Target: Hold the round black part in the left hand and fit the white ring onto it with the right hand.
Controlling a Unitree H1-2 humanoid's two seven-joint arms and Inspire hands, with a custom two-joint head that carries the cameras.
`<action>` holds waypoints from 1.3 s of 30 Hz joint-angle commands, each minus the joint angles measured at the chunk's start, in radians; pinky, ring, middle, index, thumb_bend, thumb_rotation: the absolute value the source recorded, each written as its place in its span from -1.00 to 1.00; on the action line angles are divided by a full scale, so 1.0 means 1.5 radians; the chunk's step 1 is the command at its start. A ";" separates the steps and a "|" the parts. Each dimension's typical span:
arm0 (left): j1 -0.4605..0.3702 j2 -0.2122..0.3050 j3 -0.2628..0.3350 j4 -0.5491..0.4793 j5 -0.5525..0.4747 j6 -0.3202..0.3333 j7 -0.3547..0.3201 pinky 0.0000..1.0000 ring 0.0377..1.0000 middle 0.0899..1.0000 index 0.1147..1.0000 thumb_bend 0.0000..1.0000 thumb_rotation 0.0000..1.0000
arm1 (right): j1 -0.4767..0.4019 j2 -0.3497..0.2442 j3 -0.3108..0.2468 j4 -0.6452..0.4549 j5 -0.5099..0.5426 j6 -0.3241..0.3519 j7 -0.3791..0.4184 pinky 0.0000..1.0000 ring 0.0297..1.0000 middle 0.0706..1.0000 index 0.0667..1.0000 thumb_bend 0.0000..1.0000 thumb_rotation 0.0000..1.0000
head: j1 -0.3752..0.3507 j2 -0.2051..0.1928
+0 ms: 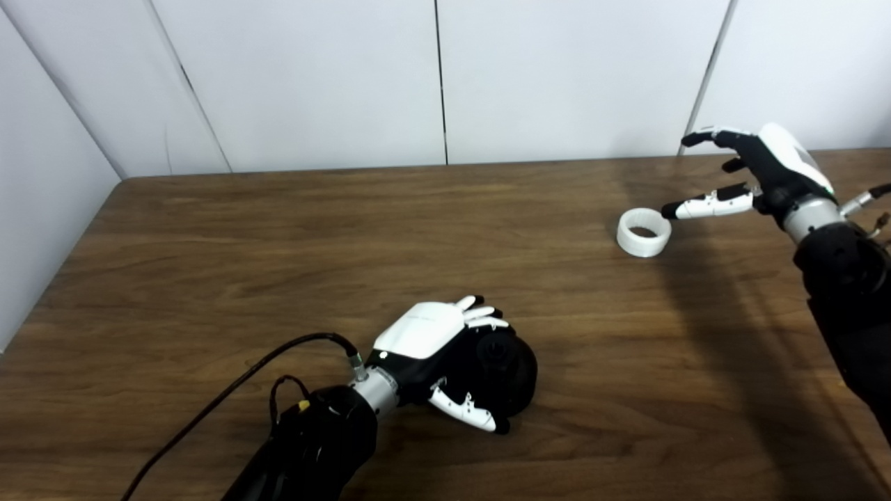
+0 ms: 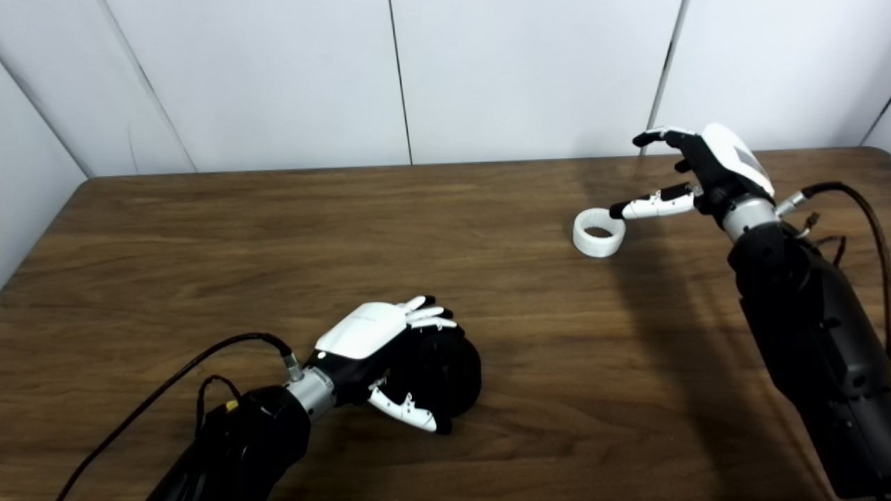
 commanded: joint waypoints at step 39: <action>0.000 -0.004 -0.005 0.017 -0.002 0.012 -0.029 0.85 1.00 0.87 0.59 0.95 -0.10 | -0.094 0.025 0.090 0.181 -0.051 -0.031 0.016 0.72 0.89 0.81 0.54 0.77 -0.27 | 0.003 0.005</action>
